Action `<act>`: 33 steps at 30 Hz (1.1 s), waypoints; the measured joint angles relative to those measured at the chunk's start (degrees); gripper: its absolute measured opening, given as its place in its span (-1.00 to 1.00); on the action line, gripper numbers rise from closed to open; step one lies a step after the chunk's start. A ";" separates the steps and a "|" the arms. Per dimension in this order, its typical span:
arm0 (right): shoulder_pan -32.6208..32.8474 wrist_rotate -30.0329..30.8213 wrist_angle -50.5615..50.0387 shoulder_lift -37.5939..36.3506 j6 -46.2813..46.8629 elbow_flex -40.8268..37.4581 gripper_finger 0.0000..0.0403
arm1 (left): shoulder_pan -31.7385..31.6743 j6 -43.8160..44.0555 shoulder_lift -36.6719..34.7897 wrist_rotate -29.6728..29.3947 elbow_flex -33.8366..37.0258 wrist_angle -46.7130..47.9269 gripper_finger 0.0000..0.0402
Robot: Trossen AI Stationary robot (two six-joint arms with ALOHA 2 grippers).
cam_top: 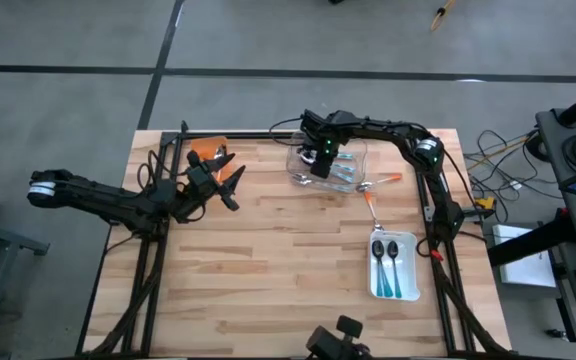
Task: Sort silverware by color (type)
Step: Adjust the blue patterned spoon on the transparent bin, then adjust the transparent bin
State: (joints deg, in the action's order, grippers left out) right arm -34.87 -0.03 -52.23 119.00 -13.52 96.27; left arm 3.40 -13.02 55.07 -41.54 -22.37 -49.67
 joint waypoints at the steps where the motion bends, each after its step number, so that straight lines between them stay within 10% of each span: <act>1: 0.00 0.02 0.17 0.00 0.02 0.00 -0.71 | 0.00 0.00 0.00 0.00 0.00 0.01 -0.06; 11: 0.09 0.00 0.26 -0.76 3.59 0.00 -0.45 | 0.00 0.00 0.00 -0.01 0.00 0.02 -0.06; 33: 2.94 7.67 2.01 -6.42 8.32 -0.02 -0.92 | 0.00 0.00 0.00 0.00 0.00 0.02 -0.06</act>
State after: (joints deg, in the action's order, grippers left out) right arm -31.93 7.64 -50.22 112.58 -5.20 96.25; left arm 3.40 -13.02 55.07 -41.54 -22.37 -49.65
